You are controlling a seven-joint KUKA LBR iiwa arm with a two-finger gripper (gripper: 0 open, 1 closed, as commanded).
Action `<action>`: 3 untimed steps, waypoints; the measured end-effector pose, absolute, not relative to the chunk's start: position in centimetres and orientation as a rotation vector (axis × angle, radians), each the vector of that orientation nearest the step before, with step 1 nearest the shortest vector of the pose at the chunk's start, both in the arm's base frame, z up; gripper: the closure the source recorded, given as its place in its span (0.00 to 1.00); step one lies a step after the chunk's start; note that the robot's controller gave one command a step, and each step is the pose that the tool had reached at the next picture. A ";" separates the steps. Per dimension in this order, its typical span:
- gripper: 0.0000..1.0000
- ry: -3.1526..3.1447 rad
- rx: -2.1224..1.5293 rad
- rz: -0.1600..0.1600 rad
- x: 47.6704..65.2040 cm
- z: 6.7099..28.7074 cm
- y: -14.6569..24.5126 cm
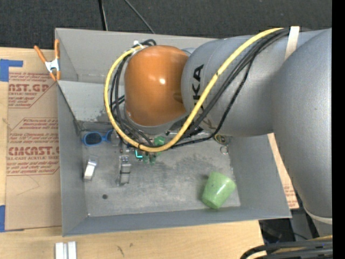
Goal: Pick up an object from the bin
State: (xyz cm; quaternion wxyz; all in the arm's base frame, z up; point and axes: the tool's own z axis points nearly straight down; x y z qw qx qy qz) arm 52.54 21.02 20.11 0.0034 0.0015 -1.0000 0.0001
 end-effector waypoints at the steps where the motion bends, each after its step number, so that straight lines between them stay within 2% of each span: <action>1: 0.00 -3.141 -0.027 -0.002 57.8 12.7 23.2; 2: 0.00 -3.133 -0.182 0.000 58.4 6.6 23.6; 3: 1.00 -3.137 -0.182 -0.003 58.5 7.0 23.6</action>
Offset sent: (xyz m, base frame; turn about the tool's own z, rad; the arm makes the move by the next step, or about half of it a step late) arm 0.0517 0.0206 -0.0685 0.0212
